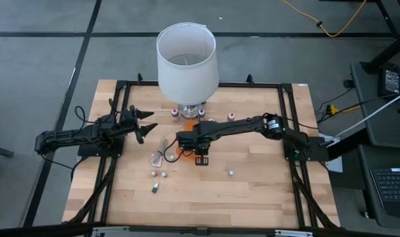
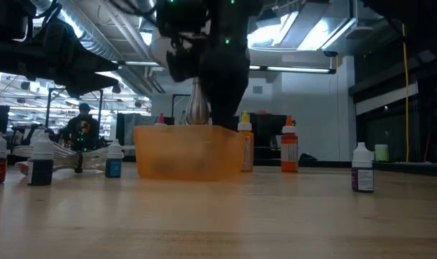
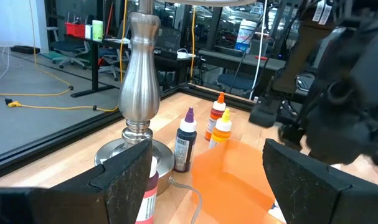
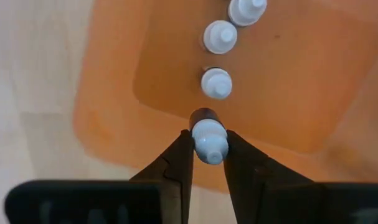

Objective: Pick & Place food coloring
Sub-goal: Put the small red food coloring bottle into the orange bin, then put the small purple food coloring bottle into the bin

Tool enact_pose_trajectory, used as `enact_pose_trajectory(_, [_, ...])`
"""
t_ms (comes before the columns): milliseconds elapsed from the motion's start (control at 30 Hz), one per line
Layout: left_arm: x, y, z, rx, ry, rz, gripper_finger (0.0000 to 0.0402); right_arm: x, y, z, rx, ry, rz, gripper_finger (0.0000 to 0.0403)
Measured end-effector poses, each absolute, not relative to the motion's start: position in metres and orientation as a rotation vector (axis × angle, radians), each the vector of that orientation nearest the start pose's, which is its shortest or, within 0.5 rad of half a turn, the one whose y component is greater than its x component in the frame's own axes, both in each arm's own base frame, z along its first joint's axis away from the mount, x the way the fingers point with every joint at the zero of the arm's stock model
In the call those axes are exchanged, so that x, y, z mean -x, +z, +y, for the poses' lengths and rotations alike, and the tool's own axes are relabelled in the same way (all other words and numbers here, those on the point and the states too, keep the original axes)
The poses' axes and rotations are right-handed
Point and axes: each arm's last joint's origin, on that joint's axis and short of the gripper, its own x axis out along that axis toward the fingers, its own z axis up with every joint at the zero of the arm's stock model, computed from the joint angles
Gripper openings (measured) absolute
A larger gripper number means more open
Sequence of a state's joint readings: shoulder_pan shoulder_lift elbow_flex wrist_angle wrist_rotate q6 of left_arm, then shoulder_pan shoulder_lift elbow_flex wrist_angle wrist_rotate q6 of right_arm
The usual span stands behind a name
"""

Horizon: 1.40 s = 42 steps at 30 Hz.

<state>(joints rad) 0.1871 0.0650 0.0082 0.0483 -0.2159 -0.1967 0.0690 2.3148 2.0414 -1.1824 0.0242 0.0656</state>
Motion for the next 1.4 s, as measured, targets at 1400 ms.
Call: enact_pose_trajectory(1400, [-0.098,0.166,0.025,0.194,0.403,-0.031,0.0294,-0.447,0.215,0.022,-0.102,-0.148,1.492,0.0190])
